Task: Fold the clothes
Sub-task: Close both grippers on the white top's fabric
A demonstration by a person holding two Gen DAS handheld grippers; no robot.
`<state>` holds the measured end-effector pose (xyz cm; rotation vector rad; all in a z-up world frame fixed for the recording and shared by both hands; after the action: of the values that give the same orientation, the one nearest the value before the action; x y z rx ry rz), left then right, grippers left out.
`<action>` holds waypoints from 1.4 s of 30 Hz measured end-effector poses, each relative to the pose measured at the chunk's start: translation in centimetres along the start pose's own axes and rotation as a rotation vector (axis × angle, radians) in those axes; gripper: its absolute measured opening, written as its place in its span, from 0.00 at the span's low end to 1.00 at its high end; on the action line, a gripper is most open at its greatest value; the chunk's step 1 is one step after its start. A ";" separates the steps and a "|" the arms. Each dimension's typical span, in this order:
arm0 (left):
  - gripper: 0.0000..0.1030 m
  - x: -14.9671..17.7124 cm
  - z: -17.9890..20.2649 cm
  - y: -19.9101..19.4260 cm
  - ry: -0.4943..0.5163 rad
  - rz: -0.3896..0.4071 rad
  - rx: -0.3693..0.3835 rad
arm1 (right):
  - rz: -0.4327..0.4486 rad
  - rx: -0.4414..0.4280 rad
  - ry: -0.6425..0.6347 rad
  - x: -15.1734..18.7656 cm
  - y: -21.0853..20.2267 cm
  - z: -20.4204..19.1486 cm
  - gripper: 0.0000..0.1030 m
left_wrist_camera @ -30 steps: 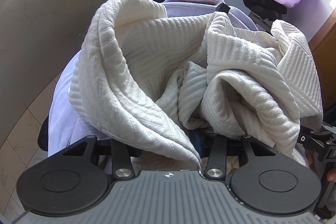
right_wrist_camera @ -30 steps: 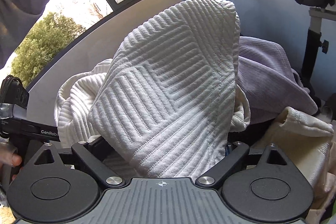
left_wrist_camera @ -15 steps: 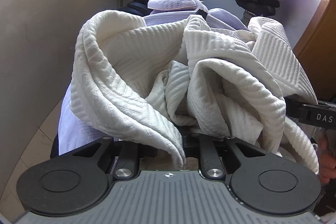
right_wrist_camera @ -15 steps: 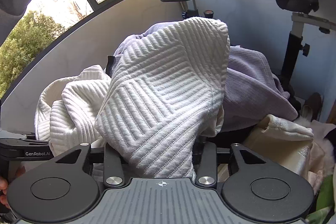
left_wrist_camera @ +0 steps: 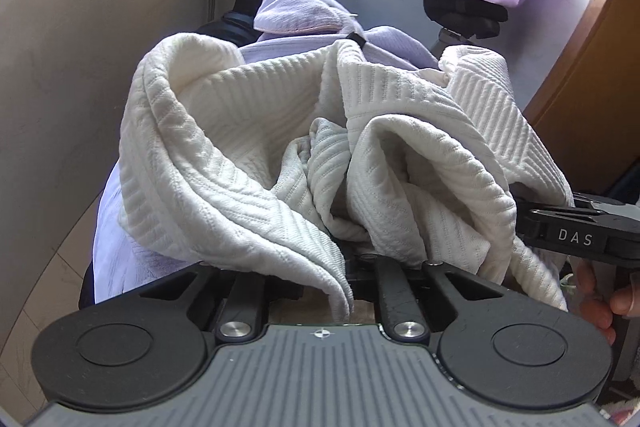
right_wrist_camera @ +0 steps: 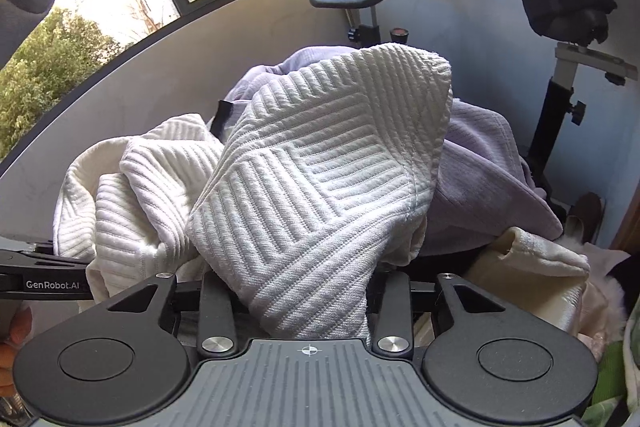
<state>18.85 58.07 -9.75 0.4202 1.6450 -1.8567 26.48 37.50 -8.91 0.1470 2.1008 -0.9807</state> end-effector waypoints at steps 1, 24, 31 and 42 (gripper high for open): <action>0.13 -0.1 0.3 -0.1 0.004 0.004 0.011 | 0.000 0.004 -0.011 0.0 -0.1 -0.3 0.32; 0.13 -0.1 1.7 1.7 -0.005 -0.071 -0.078 | -0.016 0.100 -0.107 0.6 1.0 -2.0 0.32; 0.12 0.0 2.0 0.8 0.002 -0.041 -0.067 | 0.001 0.103 -0.131 0.4 0.6 -2.7 0.30; 0.08 -1.2 2.1 -5.2 0.014 0.129 0.054 | 0.129 0.072 -0.228 -1.9 -3.5 -6.2 0.26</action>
<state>16.83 56.48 -4.67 0.5507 1.5426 -1.8090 22.52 39.72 -3.09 0.1946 1.8267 -0.9492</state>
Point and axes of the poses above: each gripper's, at about its wrist camera, not at the fingertips, and y roughly the way its jaws point, z to its right, x to its underside, the point moved 1 cm from there along y, roughly the way its jaws point
